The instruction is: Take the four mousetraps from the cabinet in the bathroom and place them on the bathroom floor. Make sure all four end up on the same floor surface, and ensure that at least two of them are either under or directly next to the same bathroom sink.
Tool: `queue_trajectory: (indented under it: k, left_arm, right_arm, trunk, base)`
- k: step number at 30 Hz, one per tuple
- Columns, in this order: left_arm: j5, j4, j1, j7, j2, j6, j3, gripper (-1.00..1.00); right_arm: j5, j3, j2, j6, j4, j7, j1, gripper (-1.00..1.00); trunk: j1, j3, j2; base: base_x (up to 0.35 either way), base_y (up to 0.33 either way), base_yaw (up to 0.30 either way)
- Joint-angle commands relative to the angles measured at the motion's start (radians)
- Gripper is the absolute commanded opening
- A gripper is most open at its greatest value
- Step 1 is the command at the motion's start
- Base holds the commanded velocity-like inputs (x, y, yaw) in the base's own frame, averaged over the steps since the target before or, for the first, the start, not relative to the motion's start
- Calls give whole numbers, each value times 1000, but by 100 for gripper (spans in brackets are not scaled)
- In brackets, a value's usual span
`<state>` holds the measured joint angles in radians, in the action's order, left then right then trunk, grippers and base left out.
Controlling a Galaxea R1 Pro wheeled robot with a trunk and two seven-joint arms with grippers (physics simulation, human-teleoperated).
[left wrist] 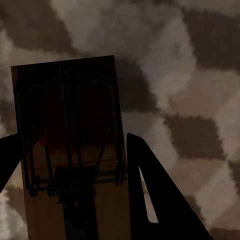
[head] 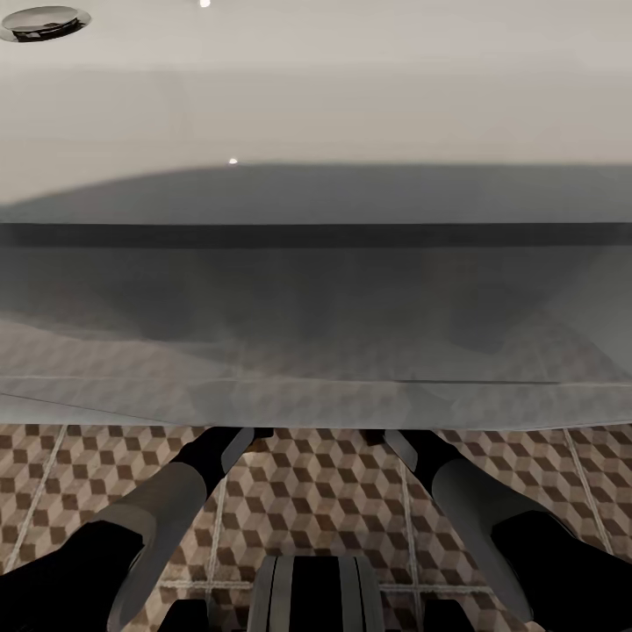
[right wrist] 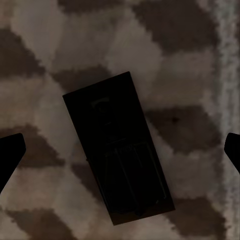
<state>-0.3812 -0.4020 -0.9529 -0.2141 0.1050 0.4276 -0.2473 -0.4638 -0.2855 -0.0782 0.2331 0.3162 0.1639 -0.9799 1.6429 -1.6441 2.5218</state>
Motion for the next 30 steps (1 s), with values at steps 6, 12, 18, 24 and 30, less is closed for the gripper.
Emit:
queue_trajectory:
  k: [6, 12, 18, 24, 30]
  left_arm:
    - [-8, 8, -41, -8, -1, 4, -7, -100]
    - [-8, 12, -44, -8, -1, 3, -7, -100]
    - [-9, 11, -44, -4, -1, 2, -7, -100]
    - [-8, 4, -44, 22, 0, 3, -7, -100]
    - [-6, -3, -49, 27, 1, 3, -8, -100]
  right_arm:
    - [-3, -12, 0, 5, 3, 8, -49, 100]
    - [-3, -12, 0, 5, 3, 8, -49, 100]
    - [-3, -12, 0, 5, 3, 8, -49, 100]
    - [-3, -12, 0, 5, 3, 8, -49, 100]
    - [-3, -12, 0, 5, 3, 8, -49, 100]
  trunk:
    - [0, 0, 0]
    - [0, 0, 0]
    - [0, 0, 0]
    - [0, 0, 0]
    - [0, 0, 0]
  base:
    - [0, 0, 0]
    - [0, 0, 0]
    - [0, 0, 0]
    - [0, 0, 0]
    - [0, 0, 0]
